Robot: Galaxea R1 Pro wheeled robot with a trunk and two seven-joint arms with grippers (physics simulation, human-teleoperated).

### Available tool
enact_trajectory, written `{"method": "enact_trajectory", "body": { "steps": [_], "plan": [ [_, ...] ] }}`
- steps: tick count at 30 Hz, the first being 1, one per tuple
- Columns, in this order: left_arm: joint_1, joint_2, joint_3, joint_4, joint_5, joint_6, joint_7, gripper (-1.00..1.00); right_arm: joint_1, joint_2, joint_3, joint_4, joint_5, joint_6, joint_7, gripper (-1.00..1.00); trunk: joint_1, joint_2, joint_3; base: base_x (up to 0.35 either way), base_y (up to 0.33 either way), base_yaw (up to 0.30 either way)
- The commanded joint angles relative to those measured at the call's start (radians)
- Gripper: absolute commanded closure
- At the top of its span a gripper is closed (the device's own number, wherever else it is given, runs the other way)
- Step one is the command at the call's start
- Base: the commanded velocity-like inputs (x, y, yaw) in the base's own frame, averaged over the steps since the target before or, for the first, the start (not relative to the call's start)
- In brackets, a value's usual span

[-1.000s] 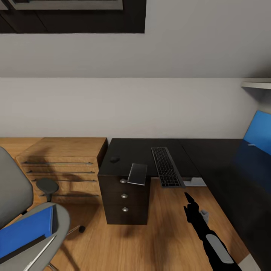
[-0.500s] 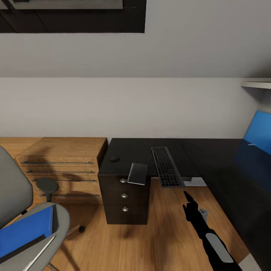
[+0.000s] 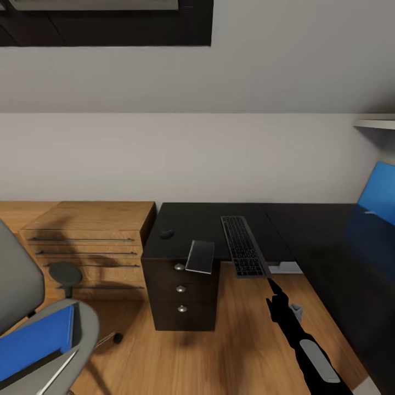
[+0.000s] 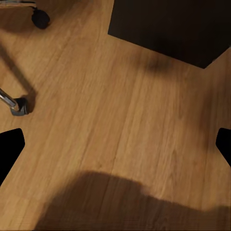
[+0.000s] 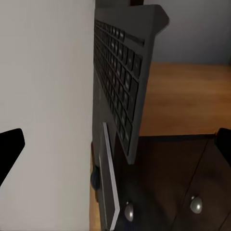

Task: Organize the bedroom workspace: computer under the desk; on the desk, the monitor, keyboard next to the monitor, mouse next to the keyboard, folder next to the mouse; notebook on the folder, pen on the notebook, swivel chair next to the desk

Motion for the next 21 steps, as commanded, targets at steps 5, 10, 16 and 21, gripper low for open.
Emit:
{"method": "enact_trajectory", "body": {
  "steps": [5,10,16,21],
  "plan": [
    [0.000,0.001,-0.007,0.001,0.010,-0.005,0.001,-1.00,-0.001,0.000,-0.003,0.000,-0.010,0.009,0.002,-1.00,0.000,0.000,-0.001,0.150,0.000,0.000],
    [0.000,0.001,-0.007,0.001,0.010,-0.005,0.001,-1.00,-0.001,0.000,-0.003,0.001,-0.010,0.009,0.002,-1.00,0.000,0.000,-0.001,0.050,0.000,0.000],
    [0.000,0.001,-0.007,0.001,0.010,-0.005,0.001,-1.00,-0.001,0.000,-0.003,0.001,-0.010,0.009,0.002,-1.00,0.000,0.000,-0.001,0.015,0.000,0.000],
    [0.000,0.001,-0.007,0.001,0.010,-0.005,0.001,-1.00,-0.001,0.000,-0.003,0.001,-0.010,0.009,0.002,-1.00,0.000,0.000,-0.001,0.031,0.024,0.000]
  ]
}}
